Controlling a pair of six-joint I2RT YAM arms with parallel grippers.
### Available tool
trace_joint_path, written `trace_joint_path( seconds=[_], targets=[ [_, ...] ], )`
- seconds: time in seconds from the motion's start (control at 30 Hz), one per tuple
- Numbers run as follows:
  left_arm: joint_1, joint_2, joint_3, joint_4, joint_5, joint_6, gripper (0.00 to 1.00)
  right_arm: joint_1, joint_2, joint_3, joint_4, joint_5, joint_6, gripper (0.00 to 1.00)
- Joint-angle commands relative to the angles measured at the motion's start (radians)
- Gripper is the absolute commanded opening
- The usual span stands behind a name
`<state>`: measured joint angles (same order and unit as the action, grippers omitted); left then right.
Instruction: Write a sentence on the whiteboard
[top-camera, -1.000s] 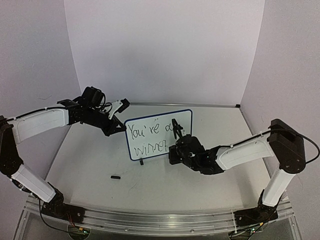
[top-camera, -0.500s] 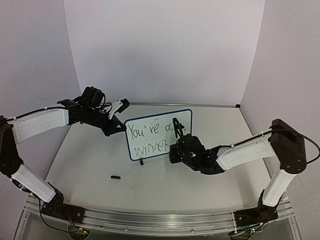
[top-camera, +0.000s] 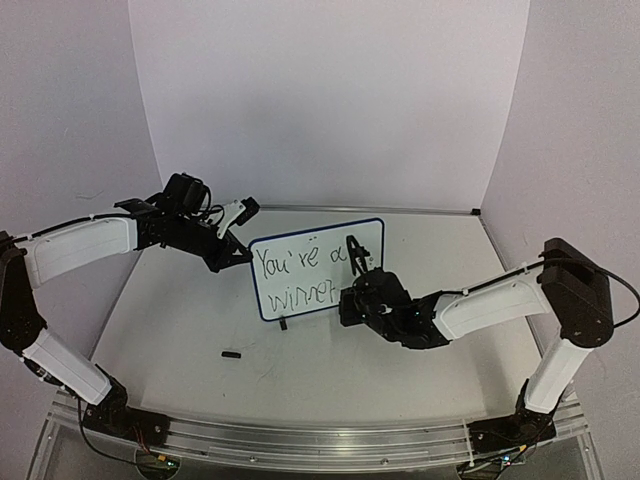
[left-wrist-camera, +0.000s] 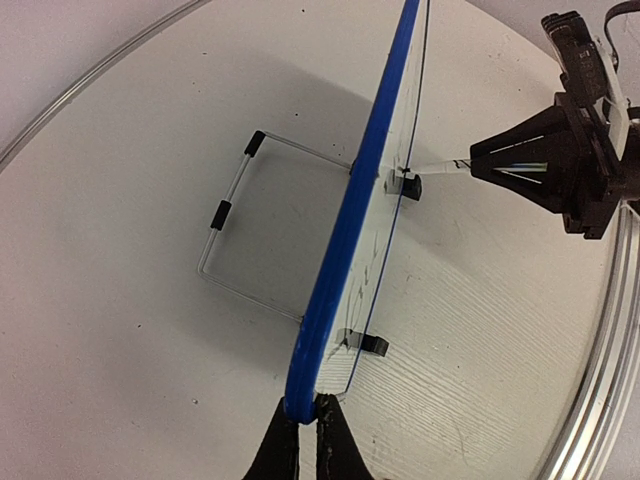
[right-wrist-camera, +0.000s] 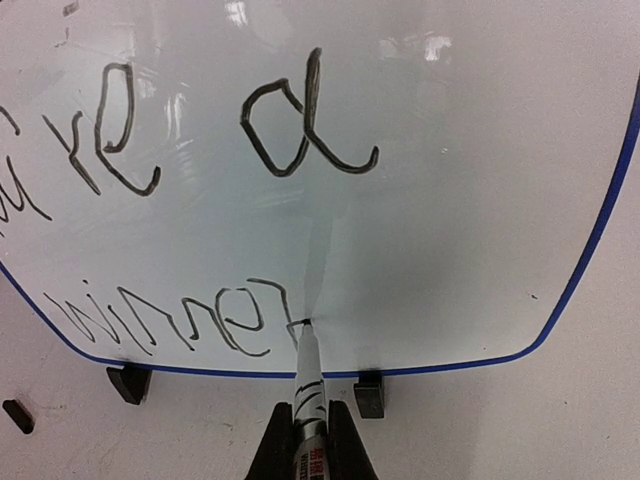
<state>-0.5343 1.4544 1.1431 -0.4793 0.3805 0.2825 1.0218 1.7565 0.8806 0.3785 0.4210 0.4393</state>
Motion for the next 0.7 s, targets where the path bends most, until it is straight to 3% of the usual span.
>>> trace_joint_path(
  seconds=[0.0,0.37,0.67],
  targets=[
    [0.003,0.023,-0.002,-0.057,-0.092,0.032,0.0,-0.003,-0.063,-0.022,0.033,0.023,-0.012,0.0],
    [0.003,0.027,-0.002,-0.058,-0.093,0.034,0.0,-0.016,-0.23,-0.139,0.085,-0.112,-0.082,0.0],
    [0.002,0.023,-0.003,-0.061,-0.098,0.035,0.0,-0.158,-0.302,-0.236,0.099,-0.372,-0.098,0.0]
  ],
)
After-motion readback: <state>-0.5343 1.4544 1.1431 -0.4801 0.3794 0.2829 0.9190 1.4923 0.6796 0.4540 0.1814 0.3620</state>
